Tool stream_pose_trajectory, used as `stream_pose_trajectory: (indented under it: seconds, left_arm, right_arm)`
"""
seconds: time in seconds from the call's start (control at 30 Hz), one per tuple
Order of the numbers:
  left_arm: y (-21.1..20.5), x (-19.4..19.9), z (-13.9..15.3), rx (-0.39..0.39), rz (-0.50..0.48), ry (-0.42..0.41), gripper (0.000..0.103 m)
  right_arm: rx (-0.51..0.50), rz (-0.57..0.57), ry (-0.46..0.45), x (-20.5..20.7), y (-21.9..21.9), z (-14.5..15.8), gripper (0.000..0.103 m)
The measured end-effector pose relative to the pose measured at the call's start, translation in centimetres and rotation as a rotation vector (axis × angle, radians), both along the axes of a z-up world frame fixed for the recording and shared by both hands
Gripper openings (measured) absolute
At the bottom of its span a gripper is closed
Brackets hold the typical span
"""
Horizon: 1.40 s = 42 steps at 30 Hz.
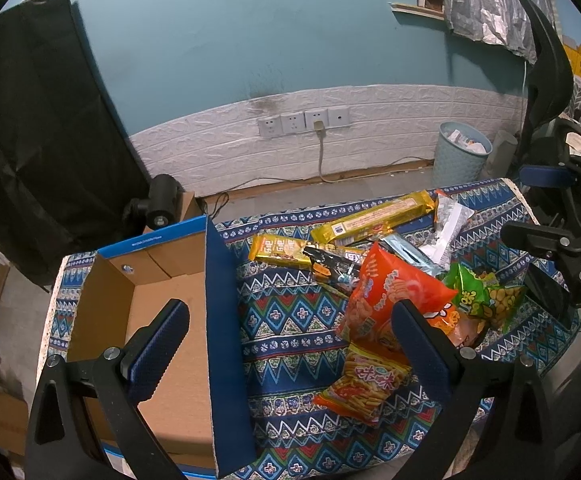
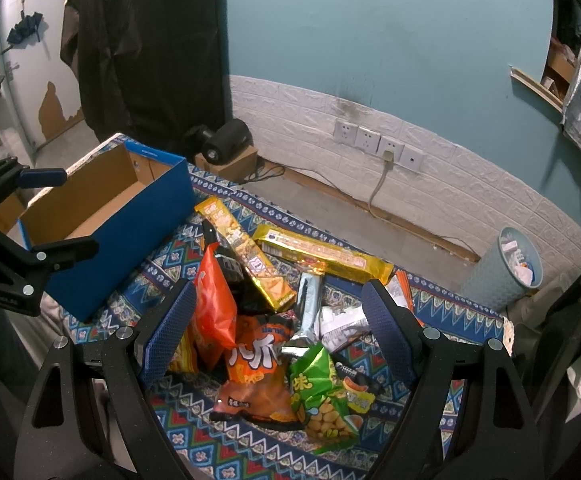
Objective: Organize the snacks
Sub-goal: 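Grasp the orange-yellow stick-snack bag with the left gripper while the right grasps the green pea-snack bag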
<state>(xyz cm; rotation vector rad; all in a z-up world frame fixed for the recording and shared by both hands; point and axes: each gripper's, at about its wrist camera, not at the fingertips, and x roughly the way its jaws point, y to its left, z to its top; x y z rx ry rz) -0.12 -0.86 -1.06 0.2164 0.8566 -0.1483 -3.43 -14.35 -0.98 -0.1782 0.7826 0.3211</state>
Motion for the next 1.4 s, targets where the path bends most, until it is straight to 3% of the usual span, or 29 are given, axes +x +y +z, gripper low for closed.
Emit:
stream_pose_trajectory:
  seconds: [0.53, 0.9, 1.4]
  left_arm:
    - [0.0, 0.0, -0.1, 0.000, -0.007, 0.008, 0.102]
    - [-0.7, 0.3, -1.8, 0.018, -0.046, 0.044, 0.102]
    - [-2.4, 1.4, -10.5, 0.023, -0.119, 0.310, 0.102]
  right_arm:
    - [-0.003, -0.013, 0.011, -0.1, -0.2, -0.3, 0.083]
    - [-0.061, -0.012, 0.091, 0.9, -0.1, -2.0, 0.083]
    - [-0.132, -0.077, 0.261, 3.2, -3.4, -7.0, 0.083]
